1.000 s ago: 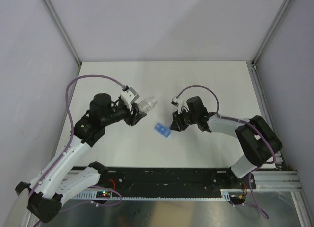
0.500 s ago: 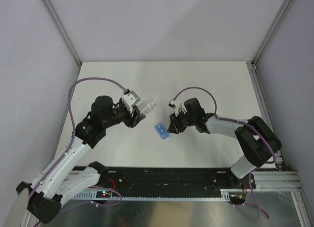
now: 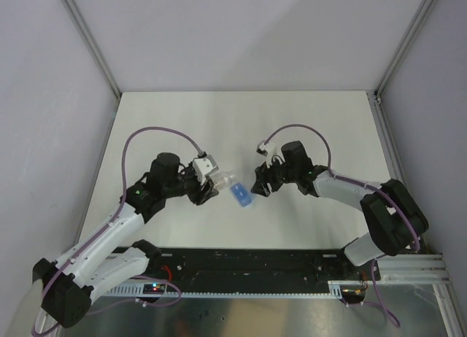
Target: Sort the pills into containers
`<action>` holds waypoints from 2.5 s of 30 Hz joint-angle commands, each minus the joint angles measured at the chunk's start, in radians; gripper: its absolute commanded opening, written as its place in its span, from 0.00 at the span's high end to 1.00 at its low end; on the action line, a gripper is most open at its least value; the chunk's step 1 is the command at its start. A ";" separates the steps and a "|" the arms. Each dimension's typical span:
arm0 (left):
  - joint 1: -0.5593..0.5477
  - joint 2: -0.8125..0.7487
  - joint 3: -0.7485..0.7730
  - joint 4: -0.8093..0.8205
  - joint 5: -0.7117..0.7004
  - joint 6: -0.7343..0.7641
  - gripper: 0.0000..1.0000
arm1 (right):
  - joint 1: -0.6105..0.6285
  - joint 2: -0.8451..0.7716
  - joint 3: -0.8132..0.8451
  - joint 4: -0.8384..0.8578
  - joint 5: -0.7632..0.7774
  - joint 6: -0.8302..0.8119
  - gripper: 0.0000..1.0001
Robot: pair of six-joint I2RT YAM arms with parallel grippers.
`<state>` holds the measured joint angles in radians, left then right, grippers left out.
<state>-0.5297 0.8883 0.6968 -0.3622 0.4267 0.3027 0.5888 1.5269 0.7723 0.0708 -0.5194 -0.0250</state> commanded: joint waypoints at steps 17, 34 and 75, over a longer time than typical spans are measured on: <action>-0.138 0.094 -0.094 0.136 -0.022 -0.046 1.00 | -0.299 -0.248 0.031 -0.139 -0.052 -0.184 0.29; -0.190 0.083 -0.091 0.159 -0.051 -0.037 1.00 | -0.201 -0.176 0.056 -0.182 -0.123 -0.199 0.29; -0.180 0.066 -0.105 0.153 -0.046 0.009 1.00 | -0.005 0.204 0.231 -0.223 -0.097 -0.094 0.84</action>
<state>-0.7151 0.9741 0.5945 -0.2462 0.3782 0.2893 0.5812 1.7267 0.9672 -0.1593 -0.6418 -0.1310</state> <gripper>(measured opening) 0.574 0.194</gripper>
